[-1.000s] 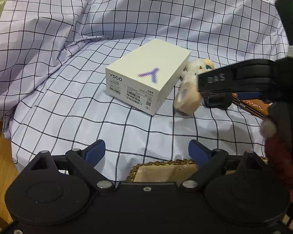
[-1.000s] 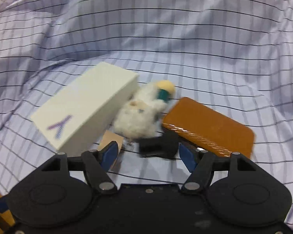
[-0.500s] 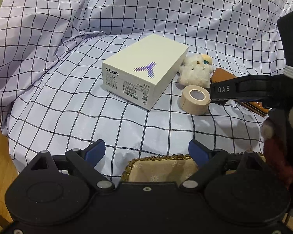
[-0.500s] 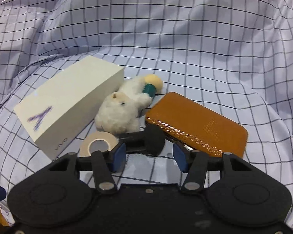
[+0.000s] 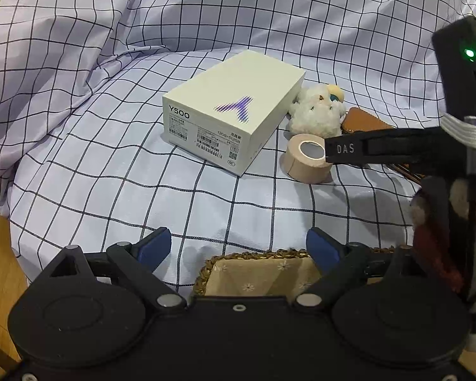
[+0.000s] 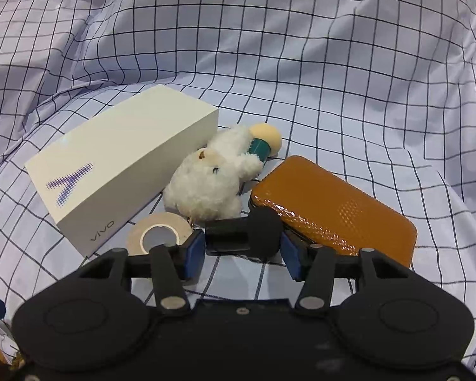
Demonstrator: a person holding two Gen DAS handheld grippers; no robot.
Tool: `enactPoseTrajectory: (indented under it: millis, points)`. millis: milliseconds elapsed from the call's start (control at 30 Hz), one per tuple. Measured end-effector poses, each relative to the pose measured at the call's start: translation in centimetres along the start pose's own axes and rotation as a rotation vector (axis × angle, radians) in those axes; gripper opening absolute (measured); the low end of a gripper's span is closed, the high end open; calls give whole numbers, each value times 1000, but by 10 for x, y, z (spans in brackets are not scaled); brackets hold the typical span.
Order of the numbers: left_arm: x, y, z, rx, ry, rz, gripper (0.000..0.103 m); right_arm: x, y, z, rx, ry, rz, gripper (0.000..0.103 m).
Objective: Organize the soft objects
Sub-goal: 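Grasp the black cylinder with the right tool while the left tool grasps the beige tape roll, then carry the beige tape with the left tool while the right tool carries the black cylinder to the basket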
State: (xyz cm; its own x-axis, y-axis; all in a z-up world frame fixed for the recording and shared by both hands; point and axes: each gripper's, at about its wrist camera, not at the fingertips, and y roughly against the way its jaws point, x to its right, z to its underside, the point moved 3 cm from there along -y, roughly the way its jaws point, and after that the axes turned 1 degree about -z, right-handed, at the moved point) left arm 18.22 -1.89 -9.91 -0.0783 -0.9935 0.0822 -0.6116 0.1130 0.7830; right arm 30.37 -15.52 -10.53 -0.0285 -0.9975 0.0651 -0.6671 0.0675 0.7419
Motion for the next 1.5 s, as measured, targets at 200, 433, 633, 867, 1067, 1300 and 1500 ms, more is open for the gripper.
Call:
enactPoseTrajectory:
  millis: [200,433,633,867,1067,1300,1500]
  points:
    - [6,0,-8,7,-12,11,89,16,24,6,21,-61,10,51]
    - [26,-2,-25,22,-53,52,89,46,47,28,9,-193,37,52]
    - [46,-15,-40,20,-93,75,88,67,55,39,9,-267,56,52]
    - [63,-35,-53,-12,-134,88,79,84,52,43,5,-322,57,52]
    - [68,-60,-57,-71,-124,93,70,90,50,45,1,-356,40,52]
    - [68,-74,-60,-86,-107,74,58,93,50,47,2,-364,28,52]
    - [67,-70,-59,-79,-108,81,47,91,52,48,7,-359,35,52]
